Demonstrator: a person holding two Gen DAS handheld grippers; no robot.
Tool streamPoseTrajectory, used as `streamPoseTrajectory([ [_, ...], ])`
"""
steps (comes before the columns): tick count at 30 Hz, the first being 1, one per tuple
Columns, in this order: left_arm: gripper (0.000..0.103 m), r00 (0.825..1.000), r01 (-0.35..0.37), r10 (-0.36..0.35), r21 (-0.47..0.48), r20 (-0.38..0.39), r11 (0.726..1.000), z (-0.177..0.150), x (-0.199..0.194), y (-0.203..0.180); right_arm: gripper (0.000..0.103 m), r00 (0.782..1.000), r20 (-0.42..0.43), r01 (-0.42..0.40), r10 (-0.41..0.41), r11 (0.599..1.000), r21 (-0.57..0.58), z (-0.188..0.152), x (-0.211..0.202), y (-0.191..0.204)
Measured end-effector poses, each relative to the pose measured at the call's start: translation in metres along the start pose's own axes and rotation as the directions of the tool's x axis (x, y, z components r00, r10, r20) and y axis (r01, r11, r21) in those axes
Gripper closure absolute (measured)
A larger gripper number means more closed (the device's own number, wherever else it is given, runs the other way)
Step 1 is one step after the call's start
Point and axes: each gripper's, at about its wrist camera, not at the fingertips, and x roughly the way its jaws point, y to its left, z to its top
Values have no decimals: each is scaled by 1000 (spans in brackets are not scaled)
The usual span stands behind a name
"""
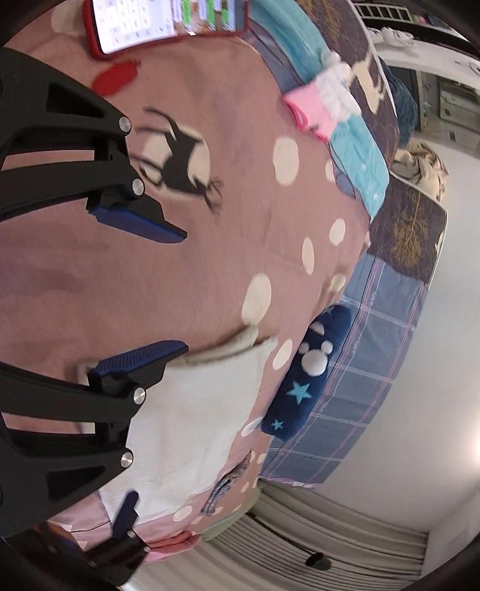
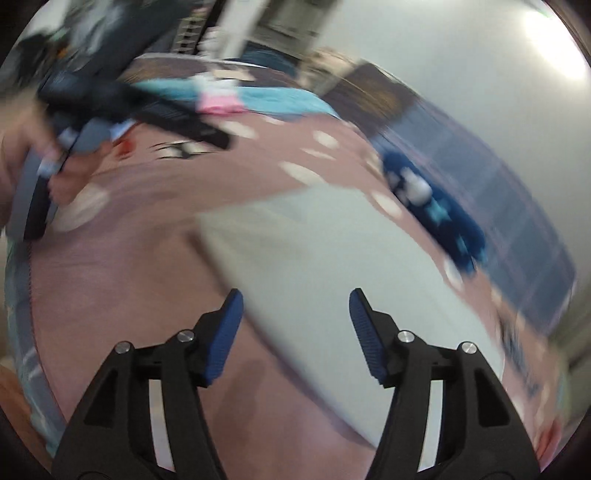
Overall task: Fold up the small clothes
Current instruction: 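Release the shirt and hold both tools open above it, then grasp the mint shirt edge with both tools side by side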
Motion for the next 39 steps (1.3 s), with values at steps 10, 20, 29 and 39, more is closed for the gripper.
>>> streamPoseTrajectory([
  [10,46,990,111,-117,-80,-75,991,14,15,30,37,987,-84,121,-138,975,-184,30,59,40],
  [20,42,866,352,-341,-37,-366,935,64,134,-31,63,975,-115,166,-189,969,-184,43,82,52],
  [29,90,818,351,-387,-165,-425,922,86,215,-46,79,972,-133,180,-196,976,-120,57,108,41],
  [39,95,839,365,-392,-144,-377,920,103,201,-63,91,985,-76,155,-152,987,33,57,93,6],
])
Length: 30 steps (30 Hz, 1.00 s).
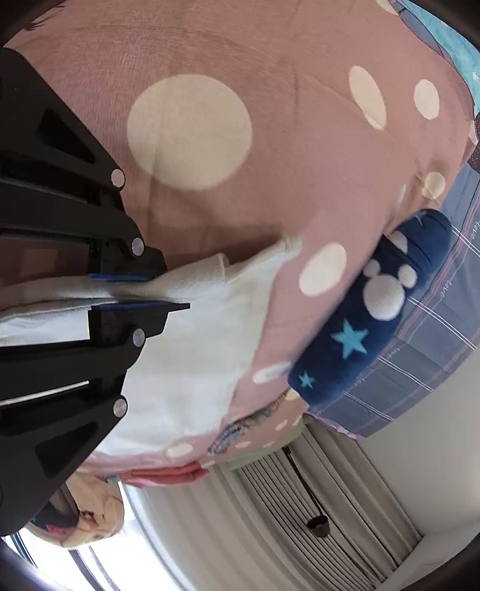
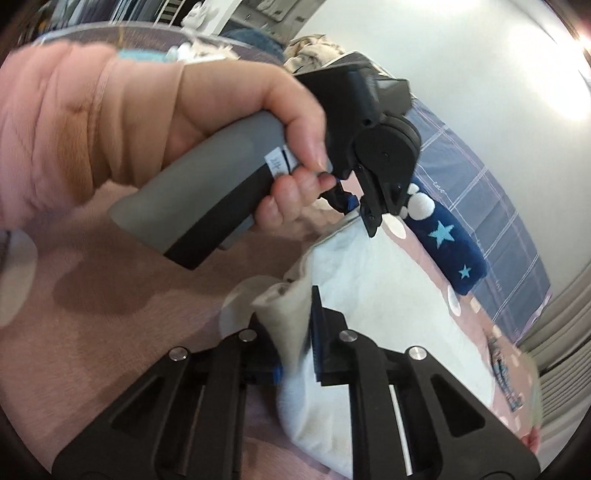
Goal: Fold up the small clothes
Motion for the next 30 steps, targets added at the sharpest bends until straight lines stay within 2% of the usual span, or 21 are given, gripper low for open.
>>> streamPoseTrajectory([
  [5,95,999,-28,26,92,27,995,7,-6,-41,91,998,55,-7,-1,990,143,-6,-26,-33],
  [8,95,998,-51,47,131,33,990,9,-3,-68,91,998,61,-38,22,962,269,-16,-38,-64],
  [15,95,997,-81,77,187,28,979,8,20,-123,91,998,54,-44,21,876,480,-56,-53,-127],
  [20,95,994,-114,112,229,22,967,5,42,-161,91,998,63,-57,26,827,560,-88,-57,-158],
  [27,95,993,-119,121,250,8,961,-2,73,-200,91,996,85,-73,23,760,646,-126,-69,-188],
  [30,95,992,-122,129,251,-13,960,-6,90,-213,91,996,90,-82,27,719,690,-148,-77,-199],
])
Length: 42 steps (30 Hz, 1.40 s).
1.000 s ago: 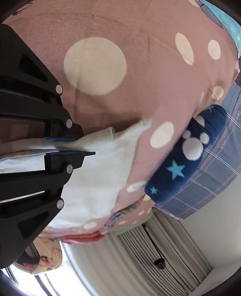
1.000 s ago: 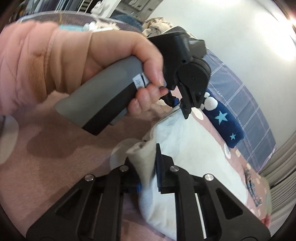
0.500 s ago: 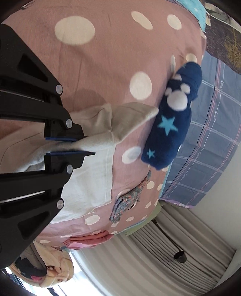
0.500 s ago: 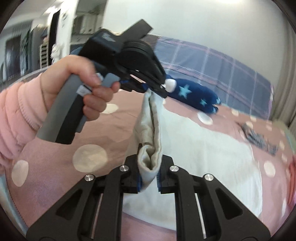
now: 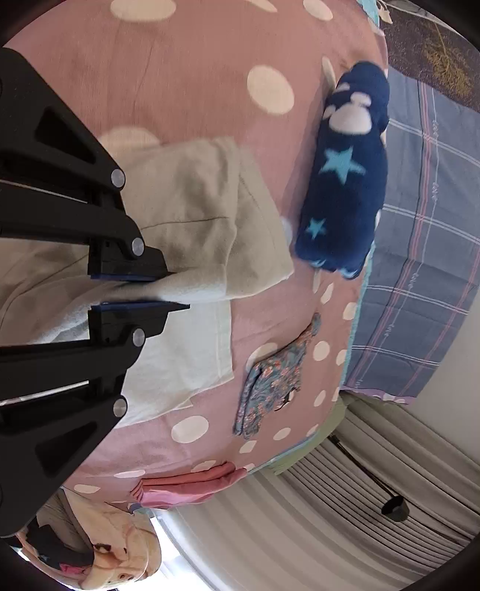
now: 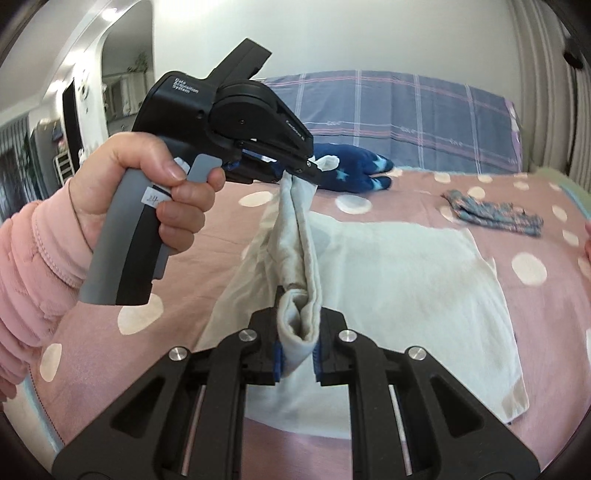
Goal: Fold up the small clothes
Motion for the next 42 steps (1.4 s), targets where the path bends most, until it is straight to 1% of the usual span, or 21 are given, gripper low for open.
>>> streamPoseTrajectory([
  [3,95,1000,-2,2,8,-26,1000,1,18,-21,91,1000,-5,-3,3,999,52,-4,-2,-18],
  [6,95,999,-7,8,31,-41,999,2,33,-41,91,1000,-6,-5,6,992,124,-10,-6,-45],
  [9,95,998,-8,10,47,-56,999,2,47,-58,91,1000,-6,-7,8,986,168,-13,-7,-66],
  [18,95,996,-4,12,99,-84,995,4,73,-100,91,1000,6,-7,5,963,269,-23,-20,-105],
  [22,95,994,-11,24,134,-102,991,4,88,-121,91,1000,19,8,-15,950,313,-26,-29,-124],
  [27,95,991,-11,31,158,-128,987,-1,107,-138,91,1000,3,5,-6,924,382,-35,-35,-149],
  [33,95,989,-19,48,199,-141,980,-7,123,-157,91,999,-12,35,-33,909,415,-45,-40,-161],
  [39,95,983,-45,88,252,-160,967,-15,141,-166,92,999,-30,30,-18,894,448,-54,-39,-170],
  [42,92,983,-36,82,261,-167,965,-18,147,-167,92,999,-44,26,-6,884,467,-59,-37,-175],
])
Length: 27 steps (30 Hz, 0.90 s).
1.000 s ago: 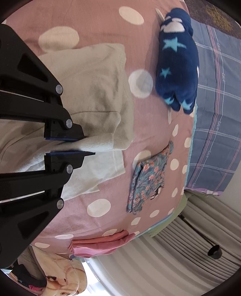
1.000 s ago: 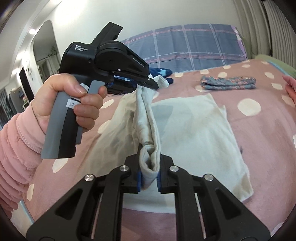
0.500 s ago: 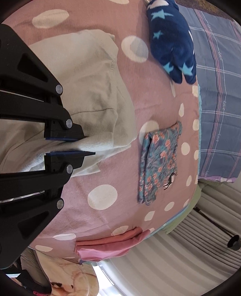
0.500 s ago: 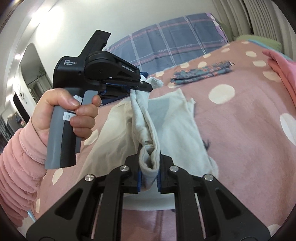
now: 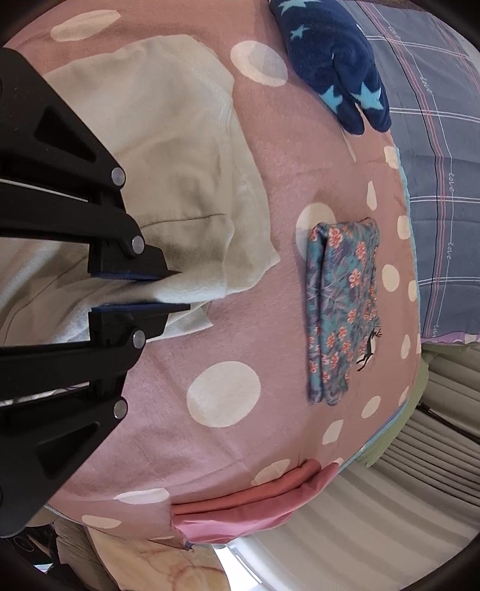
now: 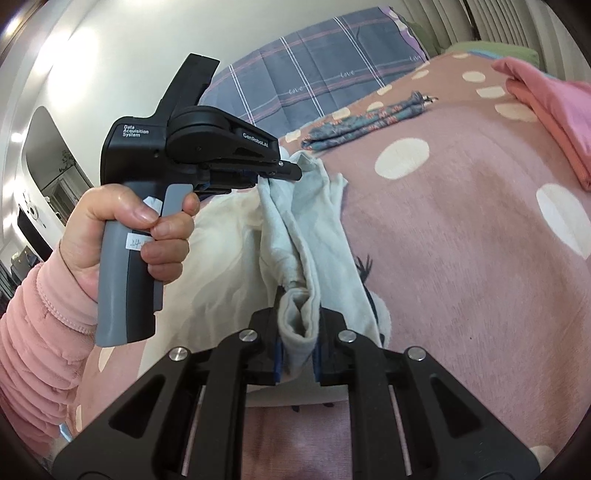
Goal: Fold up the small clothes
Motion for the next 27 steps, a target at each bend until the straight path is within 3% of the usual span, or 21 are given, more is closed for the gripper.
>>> streamPoseTrajectory([
  [2,73,1000,25,-25,3,2,1000,-2,-1,-1,92,1000,-9,-2,2,1000,7,-1,2,-3],
  [5,64,998,47,-47,22,28,999,-7,-14,-5,91,1000,-28,-10,11,1000,26,-4,3,-10],
  [10,48,990,-34,14,145,138,989,-40,-65,-9,91,998,-51,-41,45,996,76,-7,5,-21],
  [14,47,987,-50,18,192,163,980,-90,-106,5,91,997,-55,-58,63,994,91,-3,6,-23],
  [18,44,980,-121,71,268,188,956,-154,-136,14,91,996,-62,-65,71,993,98,0,8,-23],
  [23,44,970,-225,182,307,161,925,-218,-140,27,91,995,-62,-68,75,993,96,5,7,-20],
  [27,44,955,-285,247,287,162,914,-236,-130,34,91,995,-57,-75,80,992,100,10,6,-16],
])
